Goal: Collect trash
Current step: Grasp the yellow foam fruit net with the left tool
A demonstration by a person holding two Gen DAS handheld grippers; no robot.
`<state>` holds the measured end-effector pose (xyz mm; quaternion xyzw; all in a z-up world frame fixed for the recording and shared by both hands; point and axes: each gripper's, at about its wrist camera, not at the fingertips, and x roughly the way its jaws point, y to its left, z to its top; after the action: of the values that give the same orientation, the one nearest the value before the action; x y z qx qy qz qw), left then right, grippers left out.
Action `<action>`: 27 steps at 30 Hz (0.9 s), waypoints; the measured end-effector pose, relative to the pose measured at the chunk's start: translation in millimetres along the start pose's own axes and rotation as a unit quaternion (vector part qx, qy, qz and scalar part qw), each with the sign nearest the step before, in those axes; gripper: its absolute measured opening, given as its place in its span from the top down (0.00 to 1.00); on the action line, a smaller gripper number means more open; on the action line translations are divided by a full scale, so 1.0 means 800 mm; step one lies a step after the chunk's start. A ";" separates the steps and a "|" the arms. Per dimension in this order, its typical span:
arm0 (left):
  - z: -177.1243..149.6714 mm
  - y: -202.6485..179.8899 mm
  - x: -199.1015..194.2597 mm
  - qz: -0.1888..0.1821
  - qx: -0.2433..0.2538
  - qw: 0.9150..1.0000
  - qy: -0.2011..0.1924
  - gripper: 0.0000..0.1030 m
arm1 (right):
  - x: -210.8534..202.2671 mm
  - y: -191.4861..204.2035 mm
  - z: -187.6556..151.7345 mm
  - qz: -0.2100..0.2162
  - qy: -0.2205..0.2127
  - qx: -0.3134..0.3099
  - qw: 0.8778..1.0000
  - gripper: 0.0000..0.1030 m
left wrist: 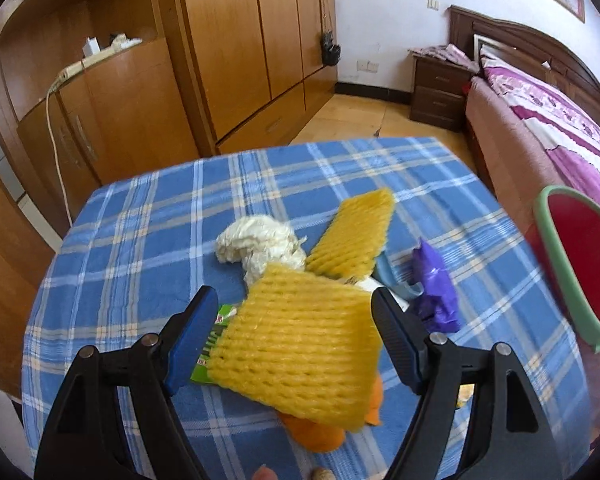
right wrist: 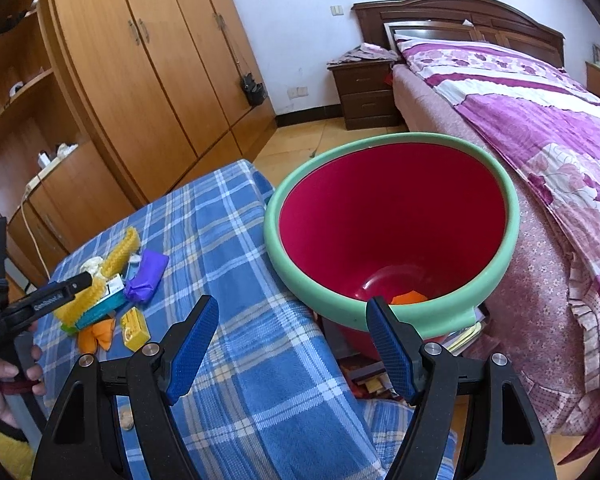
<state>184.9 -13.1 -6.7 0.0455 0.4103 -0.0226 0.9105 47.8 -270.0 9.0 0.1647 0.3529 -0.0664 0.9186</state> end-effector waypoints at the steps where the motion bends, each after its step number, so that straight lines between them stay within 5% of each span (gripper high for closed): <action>1: -0.002 0.002 0.002 -0.005 -0.006 1.000 0.007 0.24 | 0.001 0.000 0.000 0.003 0.001 0.000 1.000 0.25; 12: -0.012 0.028 0.007 -0.068 -0.086 0.994 0.030 0.27 | 0.001 0.011 -0.003 0.028 0.007 -0.013 1.000 0.25; 23: -0.024 0.043 -0.024 -0.126 -0.117 0.985 0.007 0.72 | 0.004 0.034 -0.005 0.044 0.011 -0.033 0.998 0.25; 27: -0.027 0.049 -0.043 -0.141 -0.126 0.982 -0.012 0.75 | 0.009 0.050 -0.005 0.055 0.017 -0.045 0.997 0.25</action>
<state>149.1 28.2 7.6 -0.1283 0.4010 -0.0996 0.9016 60.2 -231.1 11.2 0.1435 0.3616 0.0025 0.9212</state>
